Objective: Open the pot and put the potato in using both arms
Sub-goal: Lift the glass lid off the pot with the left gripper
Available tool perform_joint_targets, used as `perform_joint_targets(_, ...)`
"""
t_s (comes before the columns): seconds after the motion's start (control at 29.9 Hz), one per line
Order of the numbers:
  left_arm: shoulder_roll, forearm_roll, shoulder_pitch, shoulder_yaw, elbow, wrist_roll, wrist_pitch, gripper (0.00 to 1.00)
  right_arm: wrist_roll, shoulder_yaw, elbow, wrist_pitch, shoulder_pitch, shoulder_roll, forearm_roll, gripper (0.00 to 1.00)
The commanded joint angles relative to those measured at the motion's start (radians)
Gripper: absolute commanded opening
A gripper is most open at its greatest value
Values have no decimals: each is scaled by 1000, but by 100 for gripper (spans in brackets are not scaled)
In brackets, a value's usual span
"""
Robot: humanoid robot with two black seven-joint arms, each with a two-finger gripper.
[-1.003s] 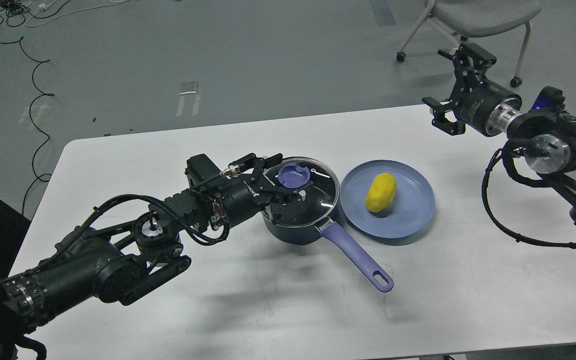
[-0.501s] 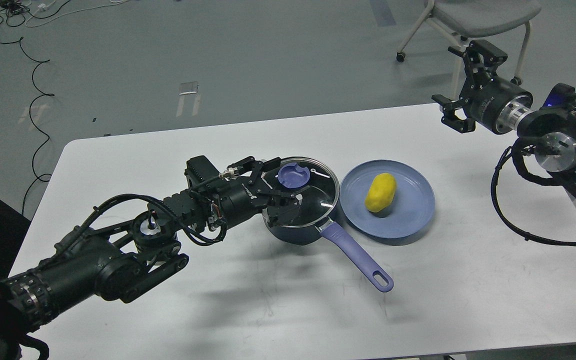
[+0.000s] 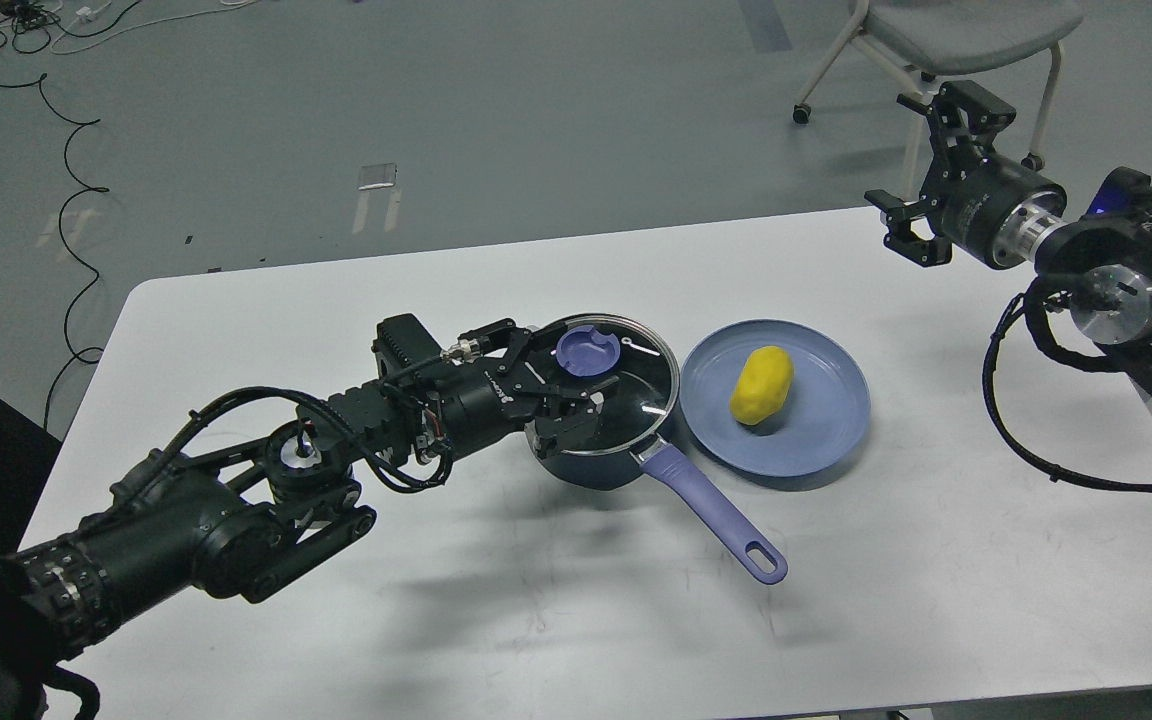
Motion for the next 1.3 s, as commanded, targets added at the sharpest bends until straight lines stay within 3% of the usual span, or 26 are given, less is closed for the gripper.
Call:
perform_joint_targets(0.0, -3, -2, -2, 2, 2, 1, 1, 86, 0, 2, 0, 2, 0, 0, 0, 100)
perform_joint_targets(0.13, -3, -2, -4, 1, 6, 1, 1, 86, 0, 0, 0, 2, 0, -6, 0, 100)
perform_joint_targets(0.23, -3, -2, -4, 1, 9, -4, 3, 76, 0, -2, 0, 0, 0, -8, 0, 100)
perform_joint_targets(0.53, -3, -2, -11, 1, 12, -15, 4, 68, 0, -3, 0, 2, 0, -8, 0, 100)
perform_joint_targets(0.6, -3, -2, -13, 1, 12, -15, 3, 57, 0, -3, 0, 2, 0, -8, 0, 100)
perform_joint_targets(0.7, -3, -2, -13, 1, 12, -15, 1, 53, 0, -5, -1, 2, 0, -8, -2, 100)
perform_joint_targets(1.27, 17, -18, -56, -2, -17, -18, 3, 48, 0, -8, 0, 2, 0, -9, -2, 100)
